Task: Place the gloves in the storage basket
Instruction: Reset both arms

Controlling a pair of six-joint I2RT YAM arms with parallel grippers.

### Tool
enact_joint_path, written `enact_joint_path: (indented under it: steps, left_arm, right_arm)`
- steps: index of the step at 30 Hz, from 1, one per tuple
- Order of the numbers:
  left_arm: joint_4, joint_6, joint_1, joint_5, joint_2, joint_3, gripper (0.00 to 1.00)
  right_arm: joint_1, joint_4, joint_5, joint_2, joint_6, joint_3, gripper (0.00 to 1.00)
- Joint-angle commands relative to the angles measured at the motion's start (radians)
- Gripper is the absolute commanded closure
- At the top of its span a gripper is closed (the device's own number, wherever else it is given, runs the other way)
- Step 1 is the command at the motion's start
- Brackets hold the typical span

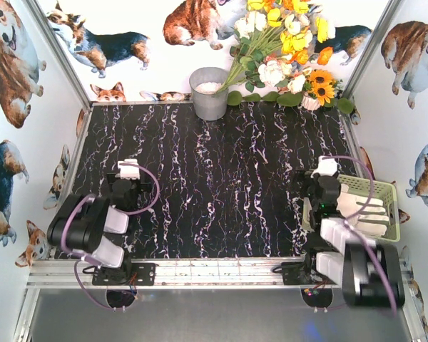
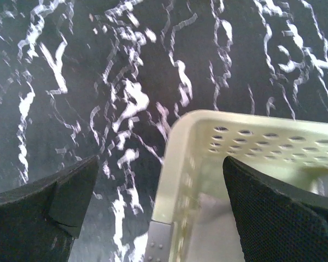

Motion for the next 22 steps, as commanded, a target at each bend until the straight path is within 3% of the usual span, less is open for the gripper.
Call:
enact_joint_path:
  steps: [1, 4, 6, 8, 11, 15, 19, 22]
  left_arm:
    - [0.164, 0.013, 0.025, 0.033, 0.025, 0.029, 0.00]
    - [0.113, 0.006, 0.031, 0.001, 0.044, 0.072, 0.00]
    - [-0.060, -0.045, 0.049, -0.059, 0.041, 0.159, 0.00]
    - [-0.046, -0.058, 0.069, -0.029, 0.043, 0.154, 0.00]
    - [-0.041, -0.058, 0.068, -0.032, 0.041, 0.152, 0.00]
    - [-0.040, -0.058, 0.068, -0.032, 0.041, 0.152, 0.00]
    - [-0.039, -0.059, 0.067, -0.031, 0.042, 0.150, 0.00]
    - [-0.041, -0.058, 0.067, -0.030, 0.042, 0.152, 0.00]
  right_arm:
    - [0.012, 0.284, -0.039, 0.217, -0.053, 0.077, 0.00]
    - [0.073, 0.482, -0.049, 0.426, -0.135, 0.090, 0.00]
    - [0.080, 0.254, -0.014, 0.342, -0.125, 0.141, 0.00]
    - [0.079, 0.429, -0.005, 0.416, -0.119, 0.115, 0.00]
    - [0.078, 0.242, 0.008, 0.353, -0.111, 0.157, 0.00]
    - [0.078, 0.414, 0.018, 0.411, -0.109, 0.116, 0.00]
    - [0.077, 0.297, 0.024, 0.392, -0.102, 0.157, 0.00]
    - [0.076, 0.381, 0.016, 0.403, -0.111, 0.126, 0.00]
